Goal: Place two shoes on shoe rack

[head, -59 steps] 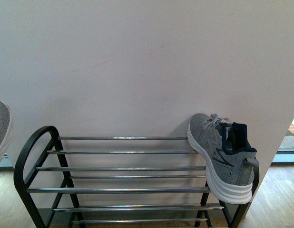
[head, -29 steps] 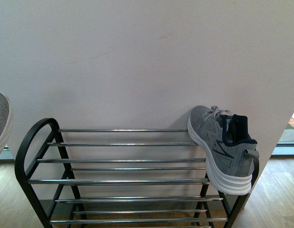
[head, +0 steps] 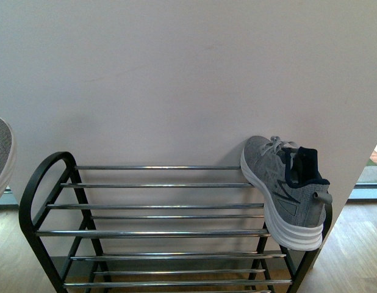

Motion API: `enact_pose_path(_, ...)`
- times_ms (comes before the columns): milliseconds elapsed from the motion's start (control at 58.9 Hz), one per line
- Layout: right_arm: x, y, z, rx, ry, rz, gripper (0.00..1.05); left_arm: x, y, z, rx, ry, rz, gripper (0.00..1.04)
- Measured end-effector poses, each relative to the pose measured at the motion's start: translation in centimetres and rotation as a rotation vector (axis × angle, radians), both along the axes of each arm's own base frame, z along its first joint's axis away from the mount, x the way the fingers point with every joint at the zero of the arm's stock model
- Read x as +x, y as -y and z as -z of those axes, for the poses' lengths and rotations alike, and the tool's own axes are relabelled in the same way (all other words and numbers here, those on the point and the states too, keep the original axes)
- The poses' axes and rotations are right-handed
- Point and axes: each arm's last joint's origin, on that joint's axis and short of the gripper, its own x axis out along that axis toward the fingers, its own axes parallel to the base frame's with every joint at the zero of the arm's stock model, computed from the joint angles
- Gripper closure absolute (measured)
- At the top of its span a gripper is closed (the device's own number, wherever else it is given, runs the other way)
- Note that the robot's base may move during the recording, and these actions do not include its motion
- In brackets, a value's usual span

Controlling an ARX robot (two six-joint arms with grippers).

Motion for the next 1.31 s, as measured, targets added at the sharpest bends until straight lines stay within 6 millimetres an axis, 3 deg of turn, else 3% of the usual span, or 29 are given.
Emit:
enact_pose_path(306, -1.4, 0.0, 0.3, 0.0, -0.008, 0.0, 1.03, 0.0, 0.0, 0.0, 0.0, 0.0, 0.0, 1.03)
enact_pose_path(934, -1.4, 0.0, 0.3, 0.0, -0.006, 0.0, 1.03, 0.0, 0.0, 0.0, 0.0, 0.0, 0.0, 1.03)
enact_pose_path(1307, -1.4, 0.0, 0.3, -0.001, -0.005, -0.001, 0.47, 0.0, 0.0, 0.0, 0.0, 0.0, -0.001, 1.03)
